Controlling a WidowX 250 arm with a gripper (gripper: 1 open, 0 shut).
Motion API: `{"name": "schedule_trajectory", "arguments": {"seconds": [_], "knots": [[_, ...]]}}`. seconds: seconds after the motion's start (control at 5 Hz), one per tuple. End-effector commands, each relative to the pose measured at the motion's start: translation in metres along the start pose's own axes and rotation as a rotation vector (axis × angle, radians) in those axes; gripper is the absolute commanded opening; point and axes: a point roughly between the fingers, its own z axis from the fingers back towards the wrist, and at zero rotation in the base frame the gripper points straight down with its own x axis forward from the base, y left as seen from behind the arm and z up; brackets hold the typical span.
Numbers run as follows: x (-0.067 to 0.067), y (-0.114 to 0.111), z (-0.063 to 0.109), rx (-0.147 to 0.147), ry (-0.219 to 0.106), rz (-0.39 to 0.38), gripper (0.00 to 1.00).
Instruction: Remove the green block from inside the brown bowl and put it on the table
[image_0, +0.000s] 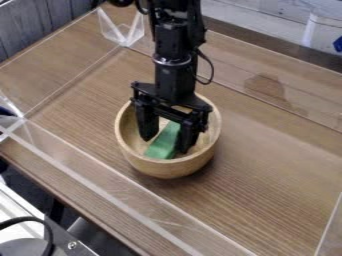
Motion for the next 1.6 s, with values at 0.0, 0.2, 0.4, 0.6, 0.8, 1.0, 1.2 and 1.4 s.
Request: {"name": "schedule_trajectory", "arguments": {"seconds": [0.0, 0.2, 0.4, 0.6, 0.8, 1.0, 1.2, 1.4], "knots": [[0.005, 0.0, 0.006, 0.001, -0.032, -0.002, 1.0], [0.006, 0.0, 0.004, -0.002, -0.032, 0.001, 0.0], [0.006, 0.0, 0.005, -0.007, -0.037, 0.003, 0.0], [0.006, -0.001, 0.012, -0.013, -0.046, 0.003, 0.0], [0.006, -0.001, 0.019, -0.021, -0.055, 0.003, 0.0], [0.007, 0.0, 0.027, -0.029, -0.067, 0.003, 0.0], [0.007, 0.0, 0.033, -0.035, -0.076, 0.004, 0.0], [0.007, -0.001, 0.035, -0.037, -0.077, 0.006, 0.0]]}}
